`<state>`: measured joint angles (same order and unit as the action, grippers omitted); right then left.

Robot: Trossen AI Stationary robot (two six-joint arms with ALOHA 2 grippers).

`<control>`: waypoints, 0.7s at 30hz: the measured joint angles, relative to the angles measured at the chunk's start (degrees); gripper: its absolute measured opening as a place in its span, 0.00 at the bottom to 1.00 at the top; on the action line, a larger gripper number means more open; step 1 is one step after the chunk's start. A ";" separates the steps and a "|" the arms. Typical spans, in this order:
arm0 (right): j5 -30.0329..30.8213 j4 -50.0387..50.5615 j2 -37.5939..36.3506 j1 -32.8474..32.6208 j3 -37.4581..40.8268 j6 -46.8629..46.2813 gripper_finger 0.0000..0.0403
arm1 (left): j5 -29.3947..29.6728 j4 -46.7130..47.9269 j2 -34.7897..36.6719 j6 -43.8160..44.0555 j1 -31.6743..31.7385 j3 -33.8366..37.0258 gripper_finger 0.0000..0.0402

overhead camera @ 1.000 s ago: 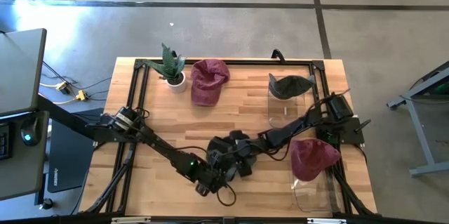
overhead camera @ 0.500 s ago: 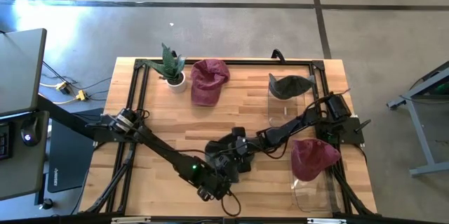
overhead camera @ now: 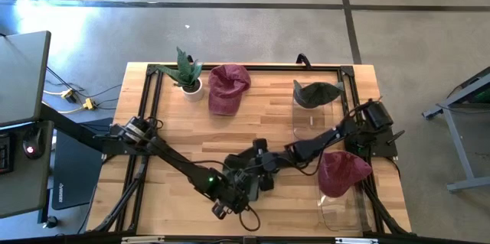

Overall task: Pick & Place hat
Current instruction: Put the black cap into the top transparent bin

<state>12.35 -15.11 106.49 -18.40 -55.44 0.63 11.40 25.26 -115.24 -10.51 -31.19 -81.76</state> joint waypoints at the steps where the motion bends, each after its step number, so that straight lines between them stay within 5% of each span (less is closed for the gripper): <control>1: -1.22 -1.04 0.26 -0.03 0.00 -0.63 0.00 | -0.93 -0.47 -0.01 -0.04 0.26 0.62 0.00; 9: -14.96 -10.48 7.45 2.03 0.07 -0.59 0.00 | -9.12 -1.97 -0.02 1.02 0.36 1.45 0.00; 21: -14.04 -3.05 8.24 5.84 -0.17 -0.87 0.00 | -13.52 7.38 0.76 4.71 0.50 1.49 0.03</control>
<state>-1.69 -18.15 114.73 -12.56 -55.61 -0.24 -2.13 32.64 -114.48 -5.80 -30.69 -80.27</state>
